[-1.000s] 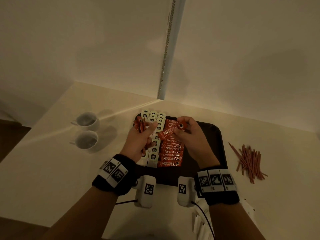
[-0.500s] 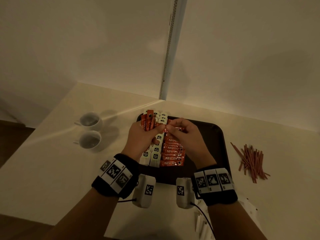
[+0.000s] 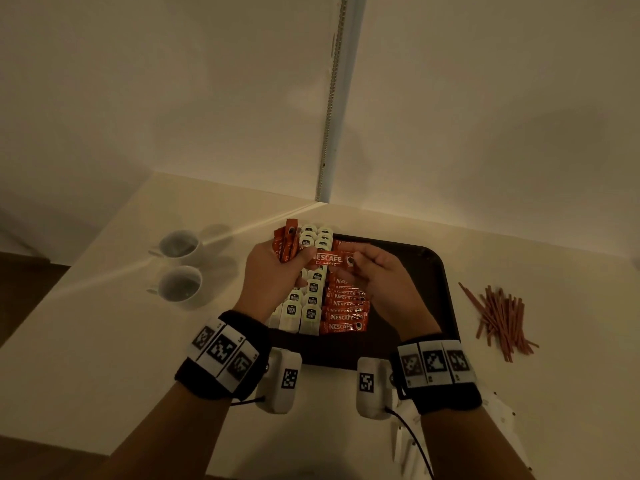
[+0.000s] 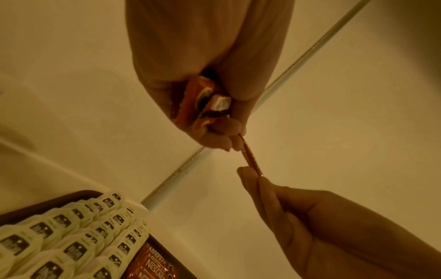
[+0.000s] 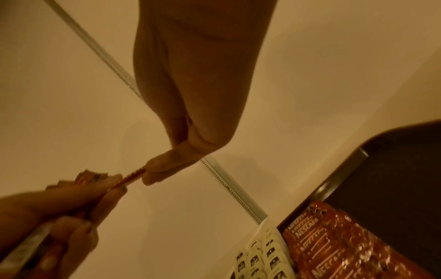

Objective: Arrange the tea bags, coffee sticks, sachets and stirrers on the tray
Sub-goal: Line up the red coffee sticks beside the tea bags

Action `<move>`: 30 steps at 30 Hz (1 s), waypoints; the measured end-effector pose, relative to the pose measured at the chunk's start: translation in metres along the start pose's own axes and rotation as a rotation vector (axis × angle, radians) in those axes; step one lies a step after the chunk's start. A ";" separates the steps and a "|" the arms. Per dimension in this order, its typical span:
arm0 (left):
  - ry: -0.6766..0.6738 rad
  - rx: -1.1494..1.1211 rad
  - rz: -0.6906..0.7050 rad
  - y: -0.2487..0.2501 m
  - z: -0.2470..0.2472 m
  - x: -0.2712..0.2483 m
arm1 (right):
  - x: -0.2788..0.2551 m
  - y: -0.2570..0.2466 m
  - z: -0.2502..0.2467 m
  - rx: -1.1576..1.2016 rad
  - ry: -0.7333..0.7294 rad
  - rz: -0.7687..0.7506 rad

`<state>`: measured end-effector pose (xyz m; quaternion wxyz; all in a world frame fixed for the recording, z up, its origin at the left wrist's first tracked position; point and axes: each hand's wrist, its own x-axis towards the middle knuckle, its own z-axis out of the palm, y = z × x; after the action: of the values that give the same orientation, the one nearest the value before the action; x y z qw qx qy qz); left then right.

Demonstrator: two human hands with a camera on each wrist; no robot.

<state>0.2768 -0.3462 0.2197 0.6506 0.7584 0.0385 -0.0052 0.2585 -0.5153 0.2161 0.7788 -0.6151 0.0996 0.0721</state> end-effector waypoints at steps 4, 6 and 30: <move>0.000 0.063 0.057 0.001 0.002 -0.003 | -0.002 0.002 0.006 -0.224 0.090 -0.137; 0.000 0.077 0.065 0.002 0.002 -0.004 | -0.002 0.002 0.004 -0.204 0.080 -0.124; 0.029 -0.034 -0.192 -0.041 -0.034 -0.002 | 0.004 0.112 -0.086 -0.966 0.094 0.190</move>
<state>0.2707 -0.3065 0.1846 0.6592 0.7401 0.1205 -0.0560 0.2307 -0.5724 0.0897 0.3893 -0.8966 0.1456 0.1530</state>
